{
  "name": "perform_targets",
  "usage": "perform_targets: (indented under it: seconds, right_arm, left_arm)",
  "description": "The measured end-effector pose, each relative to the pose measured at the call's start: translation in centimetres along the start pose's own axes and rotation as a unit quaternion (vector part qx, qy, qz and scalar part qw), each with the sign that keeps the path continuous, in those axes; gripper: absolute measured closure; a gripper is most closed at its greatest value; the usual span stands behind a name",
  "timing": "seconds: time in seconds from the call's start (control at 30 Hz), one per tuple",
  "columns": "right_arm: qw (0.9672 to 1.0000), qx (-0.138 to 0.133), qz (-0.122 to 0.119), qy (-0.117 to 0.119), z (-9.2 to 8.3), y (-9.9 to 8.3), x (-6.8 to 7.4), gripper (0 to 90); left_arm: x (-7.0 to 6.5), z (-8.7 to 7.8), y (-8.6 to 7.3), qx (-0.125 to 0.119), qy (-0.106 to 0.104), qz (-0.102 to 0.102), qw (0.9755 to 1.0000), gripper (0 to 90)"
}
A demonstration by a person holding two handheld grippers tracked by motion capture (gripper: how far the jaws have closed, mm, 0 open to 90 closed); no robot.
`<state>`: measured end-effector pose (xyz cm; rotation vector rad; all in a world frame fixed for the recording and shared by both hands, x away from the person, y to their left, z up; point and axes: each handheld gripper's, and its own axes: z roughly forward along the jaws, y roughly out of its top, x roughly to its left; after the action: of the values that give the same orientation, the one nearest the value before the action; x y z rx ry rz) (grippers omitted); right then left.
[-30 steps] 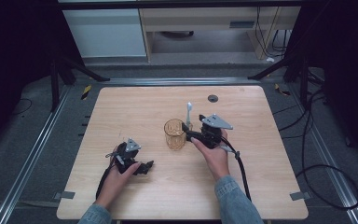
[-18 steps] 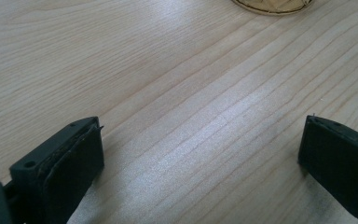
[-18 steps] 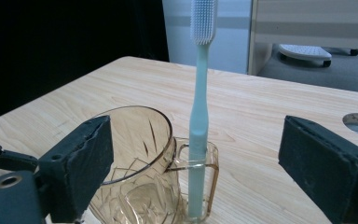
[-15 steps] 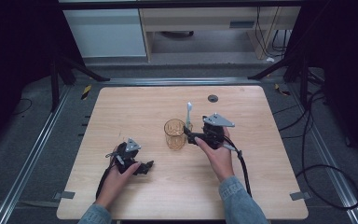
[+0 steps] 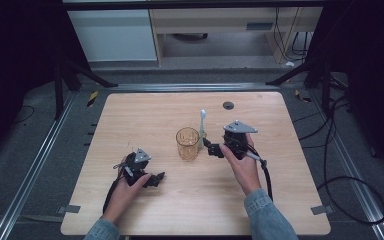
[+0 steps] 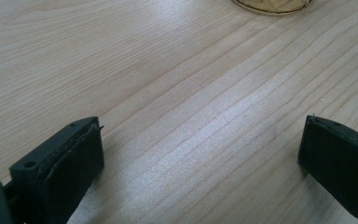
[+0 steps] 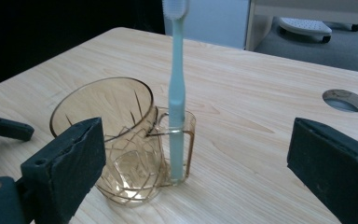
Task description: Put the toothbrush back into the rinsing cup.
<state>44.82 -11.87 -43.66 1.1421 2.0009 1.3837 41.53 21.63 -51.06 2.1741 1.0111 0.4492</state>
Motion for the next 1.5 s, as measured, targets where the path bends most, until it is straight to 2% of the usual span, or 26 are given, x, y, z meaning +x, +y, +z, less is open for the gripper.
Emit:
perform_targets:
  seconds: [0.43,1.0,1.5]
  right_arm:
    - [0.9977,0.063,-0.017,-0.019,-1.7,-0.6,-2.1,5.1]
    - [0.9949,0.09,-0.022,-0.04,-3.9,-2.0,-4.5,5.1]
    - [0.9923,0.113,-0.012,-0.049,-4.8,-3.9,-5.7,5.4]
  left_arm:
    - [0.0,0.0,0.0,0.001,0.001,0.0,1.0,0.0]
    - [0.0,0.0,0.0,0.0,0.001,-0.001,1.0,0.0]
    - [0.0,0.0,0.0,0.0,0.001,-0.001,1.0,0.0]
